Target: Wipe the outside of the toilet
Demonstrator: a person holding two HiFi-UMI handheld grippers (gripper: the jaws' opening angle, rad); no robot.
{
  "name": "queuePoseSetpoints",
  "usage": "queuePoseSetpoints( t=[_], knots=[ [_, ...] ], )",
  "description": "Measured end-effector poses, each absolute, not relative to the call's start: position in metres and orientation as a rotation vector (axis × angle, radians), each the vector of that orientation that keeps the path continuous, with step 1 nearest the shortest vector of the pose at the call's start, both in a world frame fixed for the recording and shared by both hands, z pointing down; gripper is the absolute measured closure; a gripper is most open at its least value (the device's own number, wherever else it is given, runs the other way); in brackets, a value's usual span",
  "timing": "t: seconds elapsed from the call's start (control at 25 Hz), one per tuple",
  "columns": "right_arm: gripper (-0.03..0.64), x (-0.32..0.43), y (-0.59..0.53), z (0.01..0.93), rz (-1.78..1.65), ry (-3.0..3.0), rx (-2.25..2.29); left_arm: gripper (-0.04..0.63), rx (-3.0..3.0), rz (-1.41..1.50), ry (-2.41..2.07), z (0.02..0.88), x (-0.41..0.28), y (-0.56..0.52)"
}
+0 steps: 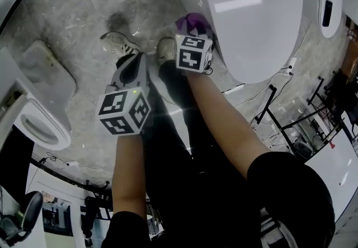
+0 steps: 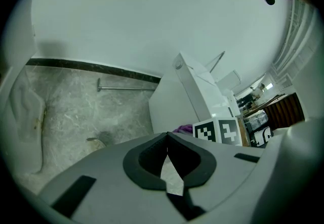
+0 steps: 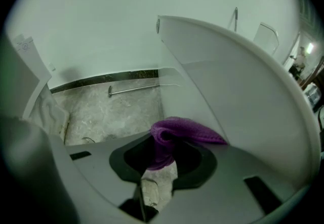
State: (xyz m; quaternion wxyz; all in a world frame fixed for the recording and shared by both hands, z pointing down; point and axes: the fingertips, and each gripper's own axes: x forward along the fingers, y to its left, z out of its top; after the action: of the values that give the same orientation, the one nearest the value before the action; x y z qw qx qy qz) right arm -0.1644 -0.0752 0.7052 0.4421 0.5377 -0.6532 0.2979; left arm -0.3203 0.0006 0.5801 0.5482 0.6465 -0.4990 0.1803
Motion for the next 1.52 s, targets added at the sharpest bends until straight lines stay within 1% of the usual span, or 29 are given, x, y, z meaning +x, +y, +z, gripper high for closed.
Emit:
queuePoseSetpoints(
  t=[0.56,1.12,1.52],
  knots=[
    [0.517,-0.212,-0.164,0.699,0.757,-1.531,1.476,0.586,1.646,0.497,-1.083,0.579,-0.385,-0.081],
    [0.517,-0.257,-0.252,0.695,0.710,-1.516,1.539,0.586,1.681,0.559,-1.011,0.594,-0.439,-0.107],
    [0.515,-0.288,-0.321,0.704,0.664,-1.559,1.517,0.586,1.692,0.563,-0.972,0.602,-0.446,-0.128]
  ],
)
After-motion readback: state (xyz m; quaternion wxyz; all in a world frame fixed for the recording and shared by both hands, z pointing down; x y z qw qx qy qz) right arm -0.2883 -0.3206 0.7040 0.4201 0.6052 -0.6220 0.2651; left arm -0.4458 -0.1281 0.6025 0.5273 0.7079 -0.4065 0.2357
